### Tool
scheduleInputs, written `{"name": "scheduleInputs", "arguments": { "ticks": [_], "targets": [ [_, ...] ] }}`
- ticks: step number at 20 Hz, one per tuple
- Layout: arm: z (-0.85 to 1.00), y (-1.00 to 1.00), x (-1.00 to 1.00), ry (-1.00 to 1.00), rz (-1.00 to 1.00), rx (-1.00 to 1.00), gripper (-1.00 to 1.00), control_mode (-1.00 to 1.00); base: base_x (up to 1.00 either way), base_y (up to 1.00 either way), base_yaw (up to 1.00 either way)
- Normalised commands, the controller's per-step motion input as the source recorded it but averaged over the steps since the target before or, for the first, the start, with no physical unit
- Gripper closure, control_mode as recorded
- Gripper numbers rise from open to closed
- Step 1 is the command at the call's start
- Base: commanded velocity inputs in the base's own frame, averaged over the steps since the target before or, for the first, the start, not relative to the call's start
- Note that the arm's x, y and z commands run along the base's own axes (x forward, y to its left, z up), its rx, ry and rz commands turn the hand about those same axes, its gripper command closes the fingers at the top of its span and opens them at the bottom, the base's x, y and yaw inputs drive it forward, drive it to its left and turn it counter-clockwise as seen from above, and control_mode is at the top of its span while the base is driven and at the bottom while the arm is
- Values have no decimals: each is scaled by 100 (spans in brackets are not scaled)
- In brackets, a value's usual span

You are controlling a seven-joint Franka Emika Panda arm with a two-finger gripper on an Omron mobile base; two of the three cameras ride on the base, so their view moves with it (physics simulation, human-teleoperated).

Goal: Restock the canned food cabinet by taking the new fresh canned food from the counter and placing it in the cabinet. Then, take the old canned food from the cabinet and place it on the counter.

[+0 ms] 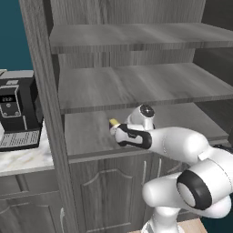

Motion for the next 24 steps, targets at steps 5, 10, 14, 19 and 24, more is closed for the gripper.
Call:
{"name": "scheduleInputs", "arguments": {
  "ticks": [5,10,14,19,24],
  "targets": [
    [-15,0,18,0,0,-2,-100,-100,0,0,0],
    [-13,4,20,0,0,-1,-100,-100,0,0,0],
    [-6,4,25,0,0,-1,-100,-100,0,0,0],
    [-7,0,21,0,0,0,-100,-100,0,0,0],
    [-13,0,17,0,0,-1,-100,-100,0,0,0]
  ]
}}
